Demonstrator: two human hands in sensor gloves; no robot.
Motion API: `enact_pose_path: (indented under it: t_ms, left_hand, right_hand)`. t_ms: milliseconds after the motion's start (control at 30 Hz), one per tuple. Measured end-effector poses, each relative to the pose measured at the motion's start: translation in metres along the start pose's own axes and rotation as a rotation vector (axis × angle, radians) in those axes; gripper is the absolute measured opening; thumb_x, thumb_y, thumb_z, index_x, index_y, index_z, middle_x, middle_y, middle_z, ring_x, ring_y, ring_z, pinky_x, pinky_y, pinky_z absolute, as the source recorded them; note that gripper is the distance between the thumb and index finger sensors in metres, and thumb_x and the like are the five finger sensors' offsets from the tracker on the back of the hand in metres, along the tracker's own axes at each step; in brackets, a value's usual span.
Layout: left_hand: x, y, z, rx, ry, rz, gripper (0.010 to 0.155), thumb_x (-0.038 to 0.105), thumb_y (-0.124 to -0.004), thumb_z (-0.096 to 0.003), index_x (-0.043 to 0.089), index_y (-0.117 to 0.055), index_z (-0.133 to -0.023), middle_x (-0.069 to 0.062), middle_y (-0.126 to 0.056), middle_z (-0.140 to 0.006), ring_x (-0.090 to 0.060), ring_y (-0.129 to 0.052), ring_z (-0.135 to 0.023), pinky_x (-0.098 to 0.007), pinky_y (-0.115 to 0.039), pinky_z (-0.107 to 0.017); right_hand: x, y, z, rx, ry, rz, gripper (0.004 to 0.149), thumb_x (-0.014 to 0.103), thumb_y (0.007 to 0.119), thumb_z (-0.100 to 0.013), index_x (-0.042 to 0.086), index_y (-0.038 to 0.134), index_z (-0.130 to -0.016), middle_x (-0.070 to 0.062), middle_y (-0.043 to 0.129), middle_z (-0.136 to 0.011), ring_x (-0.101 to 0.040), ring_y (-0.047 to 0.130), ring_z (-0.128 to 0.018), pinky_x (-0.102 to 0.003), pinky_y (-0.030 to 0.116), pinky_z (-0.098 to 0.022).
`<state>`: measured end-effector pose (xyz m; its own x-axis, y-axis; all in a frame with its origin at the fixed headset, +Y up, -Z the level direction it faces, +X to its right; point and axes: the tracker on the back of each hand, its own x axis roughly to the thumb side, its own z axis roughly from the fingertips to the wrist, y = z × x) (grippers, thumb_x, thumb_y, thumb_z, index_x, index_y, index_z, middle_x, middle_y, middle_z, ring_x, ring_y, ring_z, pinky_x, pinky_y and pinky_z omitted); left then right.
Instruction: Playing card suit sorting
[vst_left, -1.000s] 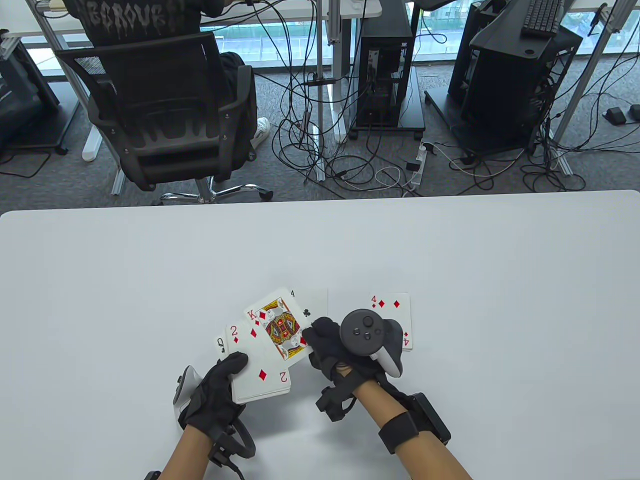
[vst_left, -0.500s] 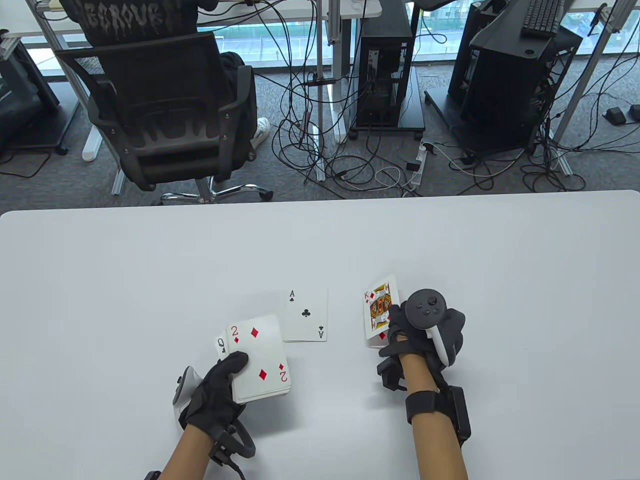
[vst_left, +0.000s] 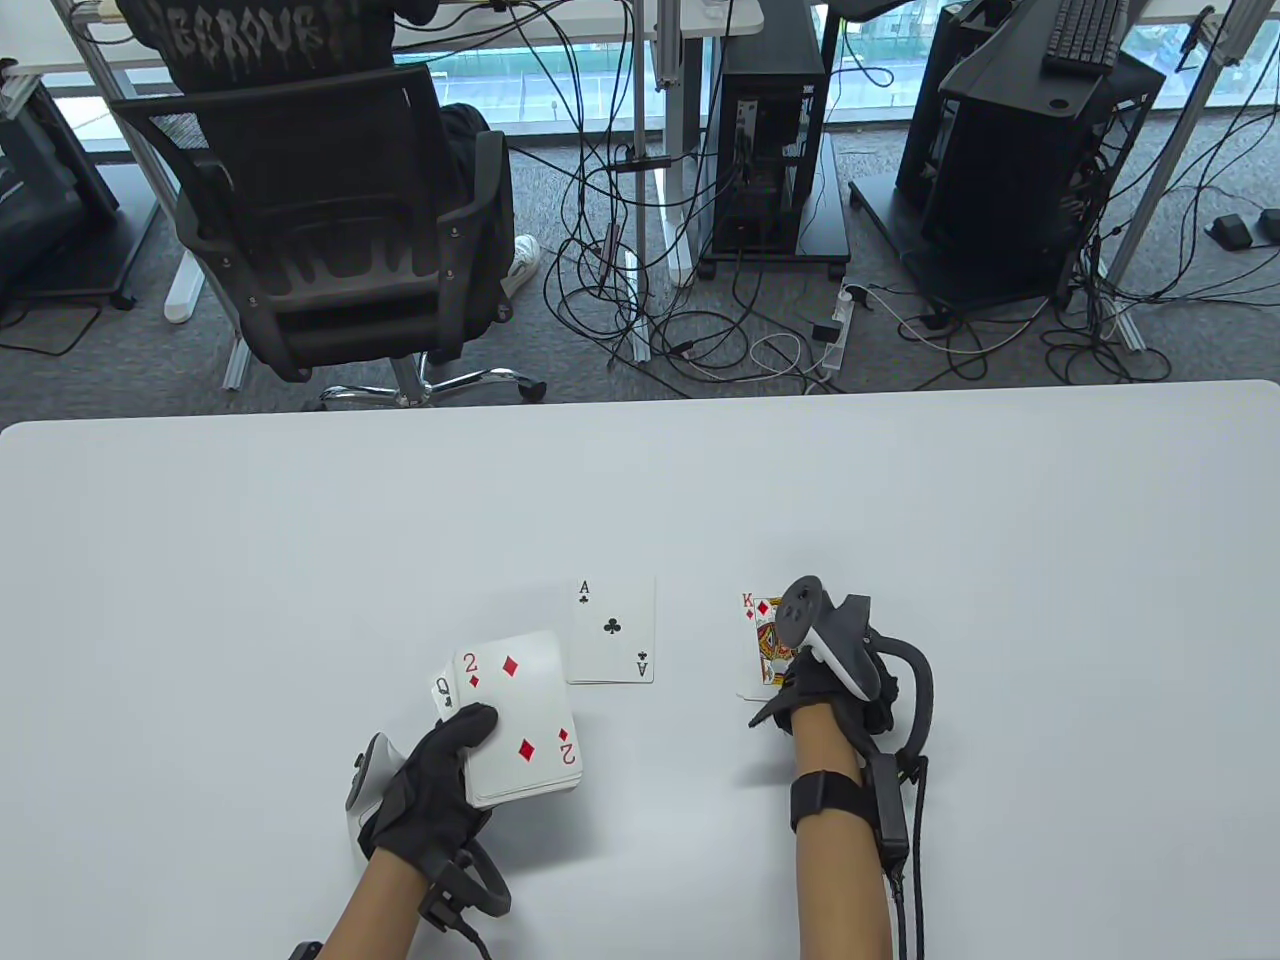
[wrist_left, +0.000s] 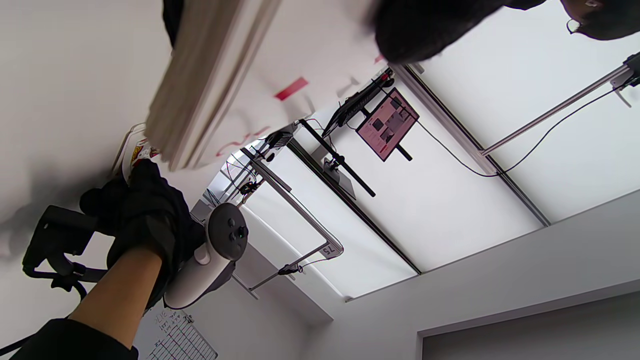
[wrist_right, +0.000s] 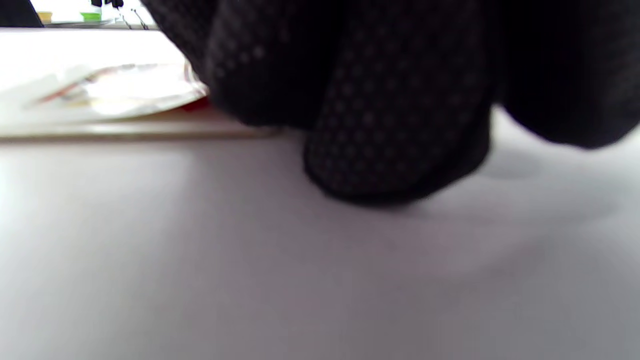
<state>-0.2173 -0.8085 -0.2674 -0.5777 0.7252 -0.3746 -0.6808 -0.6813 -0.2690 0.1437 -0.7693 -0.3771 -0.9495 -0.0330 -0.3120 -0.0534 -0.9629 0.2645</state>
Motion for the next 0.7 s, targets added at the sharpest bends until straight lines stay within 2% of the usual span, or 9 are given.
enact_pose_path:
  t_ms: [100, 233, 333, 500, 633, 700]
  left_hand:
    - [0.001, 0.000, 0.000, -0.003, -0.003, -0.001, 0.063, 0.048, -0.066, -0.0642, 0.030, -0.028, -0.111, -0.001, -0.048, -0.113, -0.026, -0.068, -0.100, -0.039, -0.070, -0.070]
    - [0.001, 0.000, 0.000, -0.007, -0.005, 0.001, 0.063, 0.048, -0.066, -0.0642, 0.030, -0.028, -0.111, -0.001, -0.048, -0.113, -0.026, -0.069, -0.100, -0.039, -0.070, -0.070]
    - [0.001, 0.000, -0.001, -0.008, -0.007, 0.002, 0.063, 0.048, -0.066, -0.0642, 0.030, -0.028, -0.111, -0.001, -0.048, -0.114, -0.026, -0.068, -0.100, -0.039, -0.070, -0.070]
    - [-0.001, 0.001, 0.000, -0.002, 0.003, 0.004, 0.063, 0.048, -0.066, -0.0641, 0.030, -0.028, -0.111, -0.001, -0.048, -0.114, -0.026, -0.068, -0.101, -0.039, -0.069, -0.071]
    - [-0.001, 0.000, 0.000, -0.003, 0.001, 0.002, 0.063, 0.048, -0.066, -0.0641, 0.030, -0.028, -0.111, 0.000, -0.048, -0.114, -0.026, -0.068, -0.101, -0.039, -0.069, -0.071]
    - [-0.001, 0.001, 0.000, -0.004, -0.002, 0.003, 0.063, 0.048, -0.066, -0.0642, 0.030, -0.029, -0.111, -0.001, -0.048, -0.114, -0.026, -0.068, -0.101, -0.039, -0.069, -0.071]
  right_hand:
    - [0.005, 0.001, 0.002, -0.024, -0.010, 0.056, 0.048, 0.026, 0.069, -0.053, -0.019, 0.076, -0.068, -0.006, 0.092, -0.030, -0.023, 0.098, -0.021, -0.046, 0.087, -0.018]
    - [0.003, -0.007, 0.004, 0.008, 0.001, 0.044, 0.053, 0.030, 0.068, -0.054, -0.019, 0.074, -0.073, -0.009, 0.092, -0.033, -0.027, 0.098, -0.024, -0.049, 0.086, -0.021]
    - [0.009, -0.021, 0.012, -0.051, -0.079, -0.009, 0.054, 0.030, 0.068, -0.055, -0.021, 0.073, -0.074, -0.011, 0.093, -0.033, -0.030, 0.098, -0.024, -0.050, 0.085, -0.021]
    - [0.041, -0.046, 0.046, -0.212, -0.370, -0.211, 0.055, 0.031, 0.067, -0.055, -0.020, 0.071, -0.077, -0.013, 0.093, -0.038, -0.032, 0.098, -0.027, -0.051, 0.085, -0.023]
    - [0.073, -0.050, 0.080, -0.178, -0.628, -0.553, 0.058, 0.032, 0.065, -0.056, -0.021, 0.068, -0.080, -0.016, 0.091, -0.043, -0.036, 0.097, -0.032, -0.054, 0.083, -0.026]
    - [0.090, -0.049, 0.098, -0.162, -0.734, -0.650, 0.059, 0.033, 0.064, -0.056, -0.021, 0.069, -0.079, -0.017, 0.091, -0.043, -0.036, 0.097, -0.033, -0.055, 0.083, -0.026]
